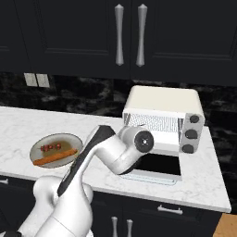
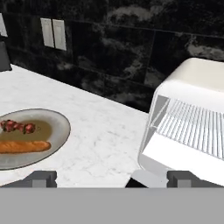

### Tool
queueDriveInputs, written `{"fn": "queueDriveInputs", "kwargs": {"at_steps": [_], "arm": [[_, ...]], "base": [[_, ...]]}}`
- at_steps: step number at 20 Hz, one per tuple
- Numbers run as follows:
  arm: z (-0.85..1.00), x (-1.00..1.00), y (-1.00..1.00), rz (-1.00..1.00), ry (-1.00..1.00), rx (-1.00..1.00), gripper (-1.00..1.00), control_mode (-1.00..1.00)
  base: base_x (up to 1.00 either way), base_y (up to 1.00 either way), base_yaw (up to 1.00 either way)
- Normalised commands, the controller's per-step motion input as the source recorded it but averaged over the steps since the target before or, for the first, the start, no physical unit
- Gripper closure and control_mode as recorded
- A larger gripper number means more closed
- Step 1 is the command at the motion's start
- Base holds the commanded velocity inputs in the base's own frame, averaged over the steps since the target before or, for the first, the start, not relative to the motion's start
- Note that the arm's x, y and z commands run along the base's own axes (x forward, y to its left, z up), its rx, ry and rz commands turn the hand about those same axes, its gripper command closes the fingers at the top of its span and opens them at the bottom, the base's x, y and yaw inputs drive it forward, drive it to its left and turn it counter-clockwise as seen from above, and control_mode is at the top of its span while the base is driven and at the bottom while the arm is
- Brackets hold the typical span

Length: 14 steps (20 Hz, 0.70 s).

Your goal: Pick up the kebab skewer and baguette bread, and place them inside the toaster oven. Close the toaster oven door and start by setting the timer.

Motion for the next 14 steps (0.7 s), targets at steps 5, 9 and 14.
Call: {"fn": "queueDriveInputs", "kwargs": {"at_steps": [5, 9, 14], "arm": [[-0.31, 0.70, -0.62, 0.02, -0.13, 0.08, -1.00, -1.00], [-0.05, 0.92, -0.26, 0.00, 0.00, 0.13, -1.00, -1.00], [-0.01, 0.73, -0.39, 0.00, -0.01, 0.19, -1.00, -1.00]], "base": [[0.00, 0.00, 0.00], [0.00, 0.00, 0.00], [0.00, 0.00, 0.00]]}}
